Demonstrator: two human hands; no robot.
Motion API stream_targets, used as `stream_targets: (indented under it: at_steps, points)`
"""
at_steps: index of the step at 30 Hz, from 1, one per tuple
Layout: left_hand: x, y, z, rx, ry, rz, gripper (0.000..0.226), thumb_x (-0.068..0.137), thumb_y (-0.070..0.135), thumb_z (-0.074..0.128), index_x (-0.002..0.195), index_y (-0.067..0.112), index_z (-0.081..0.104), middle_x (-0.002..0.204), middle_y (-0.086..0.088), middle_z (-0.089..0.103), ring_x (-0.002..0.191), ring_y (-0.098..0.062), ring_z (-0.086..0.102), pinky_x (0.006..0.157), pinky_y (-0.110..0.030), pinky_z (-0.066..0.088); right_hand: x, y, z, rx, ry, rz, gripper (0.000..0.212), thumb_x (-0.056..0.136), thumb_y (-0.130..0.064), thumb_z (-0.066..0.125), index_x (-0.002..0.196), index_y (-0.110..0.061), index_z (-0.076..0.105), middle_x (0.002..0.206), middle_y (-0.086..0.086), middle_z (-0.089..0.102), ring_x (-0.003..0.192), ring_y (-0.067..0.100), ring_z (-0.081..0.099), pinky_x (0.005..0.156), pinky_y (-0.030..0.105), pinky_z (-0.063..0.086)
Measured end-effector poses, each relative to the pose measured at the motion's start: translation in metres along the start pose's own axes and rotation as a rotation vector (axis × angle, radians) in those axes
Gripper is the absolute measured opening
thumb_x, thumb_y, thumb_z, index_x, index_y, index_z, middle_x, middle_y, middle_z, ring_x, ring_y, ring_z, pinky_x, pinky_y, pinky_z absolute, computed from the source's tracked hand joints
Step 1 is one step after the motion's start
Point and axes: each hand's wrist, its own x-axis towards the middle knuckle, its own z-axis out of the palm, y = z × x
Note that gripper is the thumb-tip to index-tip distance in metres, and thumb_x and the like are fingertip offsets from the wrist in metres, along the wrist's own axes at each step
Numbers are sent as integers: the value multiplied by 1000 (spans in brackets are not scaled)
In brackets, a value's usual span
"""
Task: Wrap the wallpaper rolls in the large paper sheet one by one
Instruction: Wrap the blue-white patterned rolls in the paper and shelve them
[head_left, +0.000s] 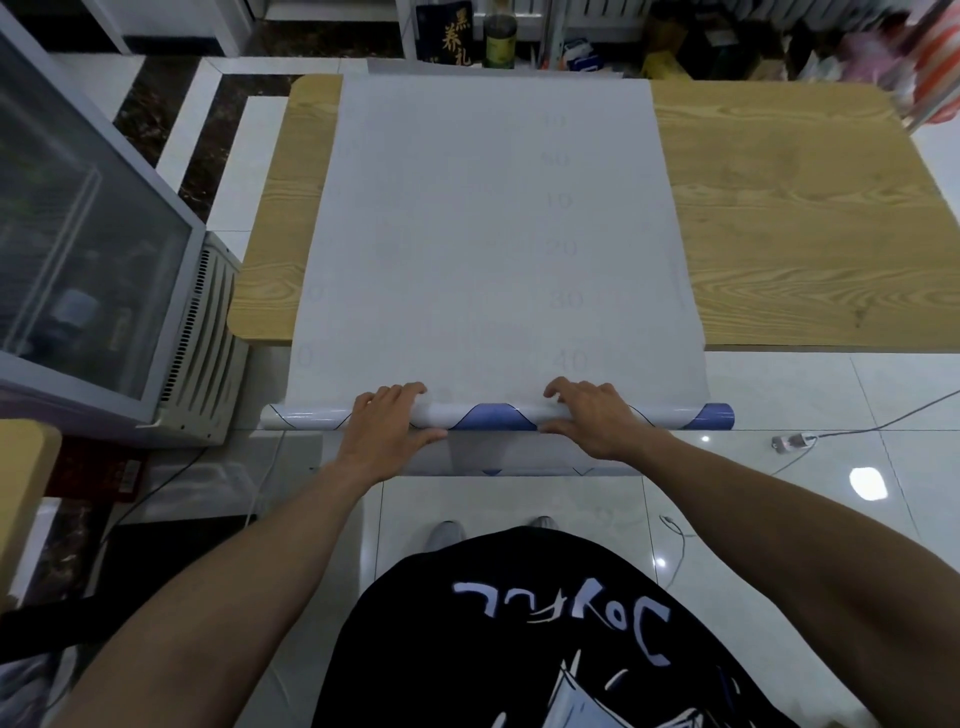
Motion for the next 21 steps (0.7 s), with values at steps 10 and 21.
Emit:
stream_targets:
  at_steps: [10, 21]
  points:
    - [11, -5, 1, 85, 54, 73, 32, 89, 39, 62, 110, 16, 64, 106, -1, 60, 102, -26, 51, 89, -37, 34, 2, 3, 0, -60, 58, -11, 59, 82, -59, 62, 127, -21, 53, 119, 1, 50, 113, 21, 44, 95, 37, 35]
    - [15, -5, -4, 73, 42, 59, 37, 84, 45, 66, 109, 19, 58, 105, 1, 60, 101, -23, 55, 95, -36, 33, 5, 7, -9, -42, 44, 32, 43, 95, -53, 45, 123, -20, 50, 118, 4, 60, 108, 24, 51, 95, 37, 33]
